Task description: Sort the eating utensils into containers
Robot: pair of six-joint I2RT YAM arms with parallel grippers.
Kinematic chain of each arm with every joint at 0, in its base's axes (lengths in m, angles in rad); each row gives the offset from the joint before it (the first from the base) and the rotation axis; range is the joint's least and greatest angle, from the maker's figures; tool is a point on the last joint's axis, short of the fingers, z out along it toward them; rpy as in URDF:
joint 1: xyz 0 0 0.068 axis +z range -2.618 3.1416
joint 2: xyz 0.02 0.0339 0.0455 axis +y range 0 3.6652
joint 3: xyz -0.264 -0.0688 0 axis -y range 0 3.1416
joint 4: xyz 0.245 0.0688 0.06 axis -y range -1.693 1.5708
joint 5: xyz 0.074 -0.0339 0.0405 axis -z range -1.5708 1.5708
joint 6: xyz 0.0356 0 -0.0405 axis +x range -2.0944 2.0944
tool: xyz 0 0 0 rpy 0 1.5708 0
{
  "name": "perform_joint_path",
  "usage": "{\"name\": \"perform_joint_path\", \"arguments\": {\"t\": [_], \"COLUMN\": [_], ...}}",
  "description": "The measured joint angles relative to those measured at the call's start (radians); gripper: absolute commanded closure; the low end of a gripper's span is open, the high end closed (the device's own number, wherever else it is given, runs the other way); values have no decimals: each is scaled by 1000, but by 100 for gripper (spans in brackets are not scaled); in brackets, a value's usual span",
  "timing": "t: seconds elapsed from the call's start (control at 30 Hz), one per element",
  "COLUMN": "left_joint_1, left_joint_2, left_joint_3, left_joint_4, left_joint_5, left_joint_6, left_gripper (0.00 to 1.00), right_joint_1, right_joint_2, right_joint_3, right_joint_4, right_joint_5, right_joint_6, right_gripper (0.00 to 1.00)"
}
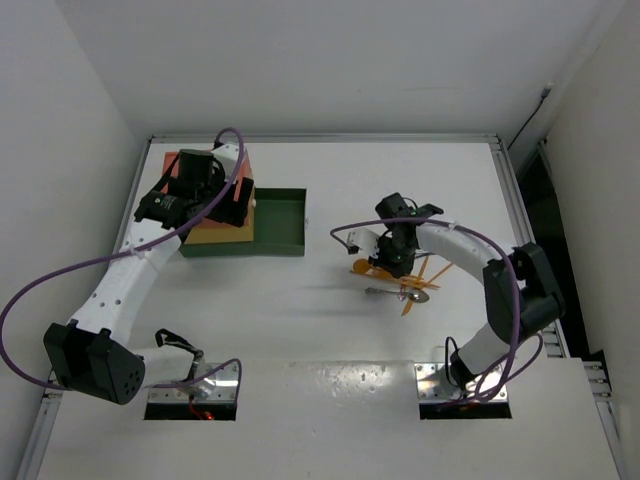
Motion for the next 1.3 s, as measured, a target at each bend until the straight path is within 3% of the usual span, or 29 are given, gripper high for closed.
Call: {"name": "perform_joint_path", "arguments": {"t": [0.27, 0.4, 0.47, 0.73, 0.93, 1.3], "left_joint_1": [5, 13, 20, 66, 114, 178], "left_joint_2": [0, 0, 0, 6, 5, -36], "left_joint_3": [0, 0, 0, 0, 17, 63], "left_joint_4": [0, 2, 4, 7, 8, 63], "left_joint_5": [-2, -12, -18, -23, -8, 63], "left_joint_6": [-4, -16, -22, -60, -95, -145], "left_gripper": [20, 16, 0, 0, 0, 0], "right_joint_1": [3, 18, 31, 79, 108, 157], "right_joint_2": [16, 132, 205, 562, 704, 788], "right_joint_3": [179, 431, 562, 1062, 1136, 1182], "right_joint_4": [-67, -66, -69, -80, -71, -8], "right_joint_5": [-89, -167, -200, -317, -349, -341], "right_joint_6": [93, 235, 305, 583, 713, 795], "right_gripper": [100, 100, 100, 100, 100, 100]}}
